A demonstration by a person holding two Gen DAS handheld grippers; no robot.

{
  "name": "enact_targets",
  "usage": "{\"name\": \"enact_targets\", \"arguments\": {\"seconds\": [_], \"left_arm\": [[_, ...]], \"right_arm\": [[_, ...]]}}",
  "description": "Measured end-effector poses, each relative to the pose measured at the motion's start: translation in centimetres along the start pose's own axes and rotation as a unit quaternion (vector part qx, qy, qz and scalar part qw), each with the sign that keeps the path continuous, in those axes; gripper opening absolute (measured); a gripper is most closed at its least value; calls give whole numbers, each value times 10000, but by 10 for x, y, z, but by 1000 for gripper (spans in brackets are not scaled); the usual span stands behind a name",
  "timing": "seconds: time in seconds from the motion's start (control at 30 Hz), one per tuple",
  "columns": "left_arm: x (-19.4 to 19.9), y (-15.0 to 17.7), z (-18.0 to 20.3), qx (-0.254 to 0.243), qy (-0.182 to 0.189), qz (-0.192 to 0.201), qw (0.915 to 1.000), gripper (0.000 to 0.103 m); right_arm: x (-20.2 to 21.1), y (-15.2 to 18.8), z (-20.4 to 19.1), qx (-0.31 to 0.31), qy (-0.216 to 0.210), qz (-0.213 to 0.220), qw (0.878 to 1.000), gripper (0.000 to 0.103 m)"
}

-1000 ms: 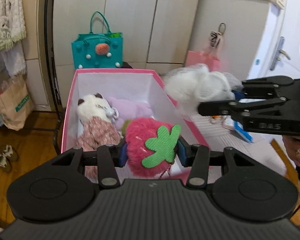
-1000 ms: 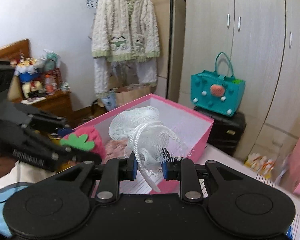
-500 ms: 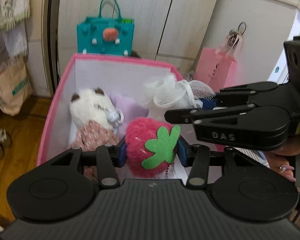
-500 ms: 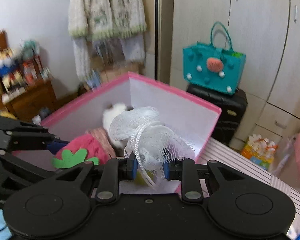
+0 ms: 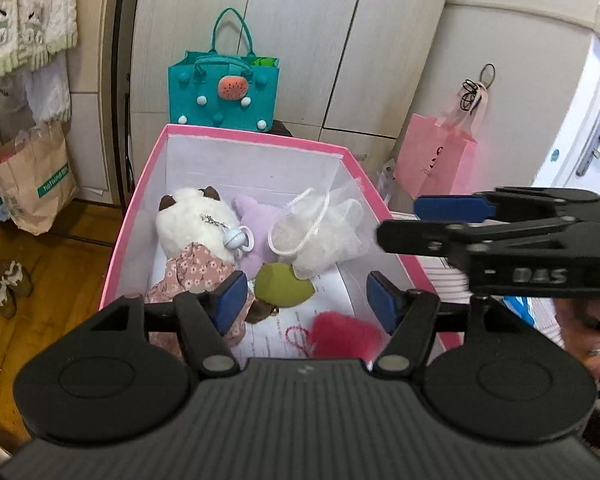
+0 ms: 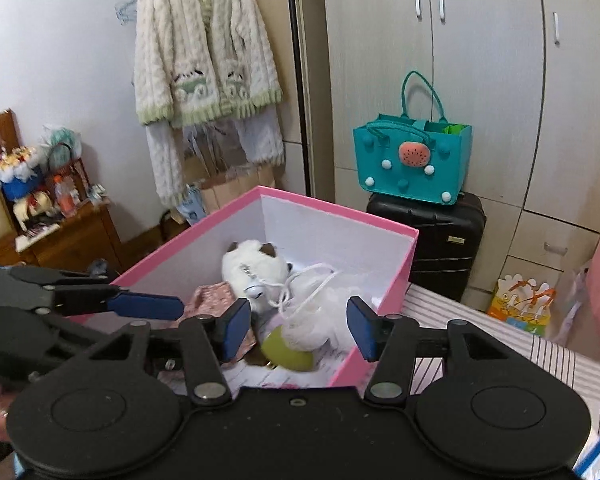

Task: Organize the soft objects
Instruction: 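Open both grippers to drop the strawberry pouch and bath puff into the shoebox, then move both open grippers toward the blue wipes packet and orange ball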

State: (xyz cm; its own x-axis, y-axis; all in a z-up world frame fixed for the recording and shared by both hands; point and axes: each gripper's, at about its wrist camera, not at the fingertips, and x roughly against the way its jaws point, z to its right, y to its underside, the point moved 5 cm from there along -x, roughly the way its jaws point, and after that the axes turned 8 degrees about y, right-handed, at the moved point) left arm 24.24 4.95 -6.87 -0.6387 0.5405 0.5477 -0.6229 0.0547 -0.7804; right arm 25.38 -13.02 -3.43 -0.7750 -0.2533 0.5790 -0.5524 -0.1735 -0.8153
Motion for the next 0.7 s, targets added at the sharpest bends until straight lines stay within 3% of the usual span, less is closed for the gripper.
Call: {"name": "enact_targets", "arguments": {"seconds": [0.27,0.43,0.6,0.7], "left_arm": [[31,9,19,-292,15,31,9996,65],[59,15,30,-542,-58,115,9984,68],[76,24,47,-963,-30,73,9953,71],[84,30,56,-953,33,108,9954,71]], "right_arm": [[48,15,2,-245,-283,192,9991,59],[79,23,7,-21,-80,316,9995,60],[105,28,2,137,-216,389,9989,60],[116,32,-5,252,-353,442,9981,60]]}}
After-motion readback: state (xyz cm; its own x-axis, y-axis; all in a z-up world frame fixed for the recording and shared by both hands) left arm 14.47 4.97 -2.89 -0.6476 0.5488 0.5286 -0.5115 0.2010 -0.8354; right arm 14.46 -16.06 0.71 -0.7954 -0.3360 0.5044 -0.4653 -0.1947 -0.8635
